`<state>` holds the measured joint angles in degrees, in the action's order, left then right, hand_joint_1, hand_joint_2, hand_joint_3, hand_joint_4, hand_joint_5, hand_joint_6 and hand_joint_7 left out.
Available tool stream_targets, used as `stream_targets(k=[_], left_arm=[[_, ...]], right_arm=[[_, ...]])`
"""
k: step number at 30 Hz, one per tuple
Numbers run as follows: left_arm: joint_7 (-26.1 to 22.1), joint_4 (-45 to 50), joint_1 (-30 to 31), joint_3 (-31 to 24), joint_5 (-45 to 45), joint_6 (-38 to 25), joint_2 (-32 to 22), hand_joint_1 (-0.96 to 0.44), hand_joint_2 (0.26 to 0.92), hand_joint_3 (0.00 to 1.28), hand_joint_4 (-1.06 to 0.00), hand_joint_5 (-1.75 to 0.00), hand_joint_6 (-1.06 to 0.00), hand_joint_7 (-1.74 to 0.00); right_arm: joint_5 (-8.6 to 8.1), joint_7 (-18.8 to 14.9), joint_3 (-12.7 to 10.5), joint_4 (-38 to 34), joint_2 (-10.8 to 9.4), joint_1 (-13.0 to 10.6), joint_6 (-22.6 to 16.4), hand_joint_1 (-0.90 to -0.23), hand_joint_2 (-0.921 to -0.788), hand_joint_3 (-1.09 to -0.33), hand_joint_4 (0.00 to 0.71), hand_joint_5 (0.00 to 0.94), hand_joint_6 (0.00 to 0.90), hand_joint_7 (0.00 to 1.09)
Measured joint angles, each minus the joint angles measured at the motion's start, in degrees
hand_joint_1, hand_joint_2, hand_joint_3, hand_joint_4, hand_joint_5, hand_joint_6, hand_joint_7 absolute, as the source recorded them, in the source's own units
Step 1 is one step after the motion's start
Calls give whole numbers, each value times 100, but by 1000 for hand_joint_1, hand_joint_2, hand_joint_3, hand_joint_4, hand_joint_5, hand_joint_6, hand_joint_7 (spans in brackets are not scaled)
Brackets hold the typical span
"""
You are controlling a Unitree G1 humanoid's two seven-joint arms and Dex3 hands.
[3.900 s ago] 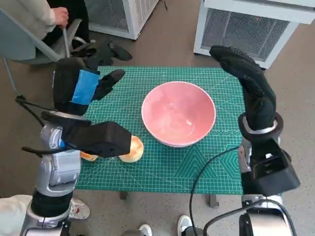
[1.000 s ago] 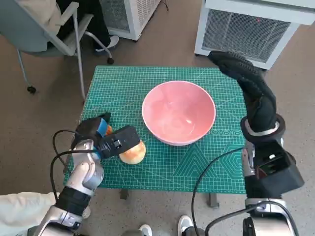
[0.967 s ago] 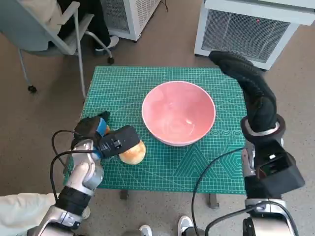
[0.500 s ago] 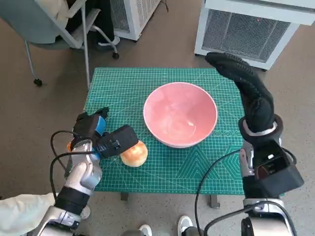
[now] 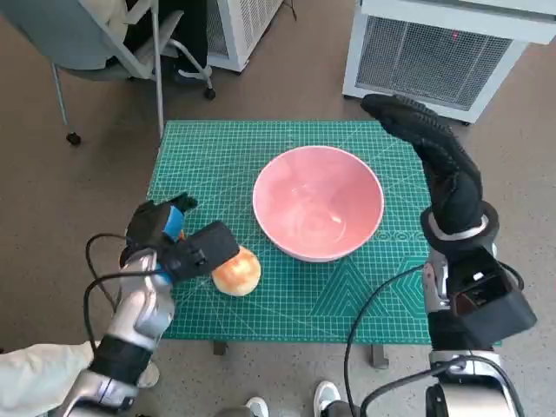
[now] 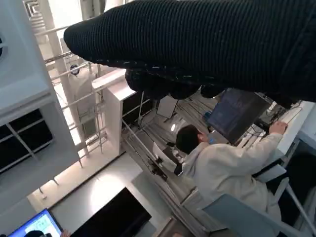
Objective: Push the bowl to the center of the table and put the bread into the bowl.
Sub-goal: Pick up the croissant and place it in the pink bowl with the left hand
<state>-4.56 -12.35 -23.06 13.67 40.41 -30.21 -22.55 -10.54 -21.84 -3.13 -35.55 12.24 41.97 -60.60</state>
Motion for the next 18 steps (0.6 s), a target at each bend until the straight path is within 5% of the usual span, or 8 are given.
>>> stream_targets(k=[6, 18], left_arm=[[135, 890, 94, -155, 0, 140, -11, 6, 885, 116, -716, -1299, -677, -952], [372, 2117, 82, -341, 16, 561, -25, 4, 914, 27, -786, -1201, -681, -958]], right_arm=[[-56, -29, 1, -27, -14, 9, -8, -552, -921, -794, 257, 0, 91, 453], [-39, -33, -39, -48, -32, 10, -96, -552, -921, -793, 256, 0, 89, 450]])
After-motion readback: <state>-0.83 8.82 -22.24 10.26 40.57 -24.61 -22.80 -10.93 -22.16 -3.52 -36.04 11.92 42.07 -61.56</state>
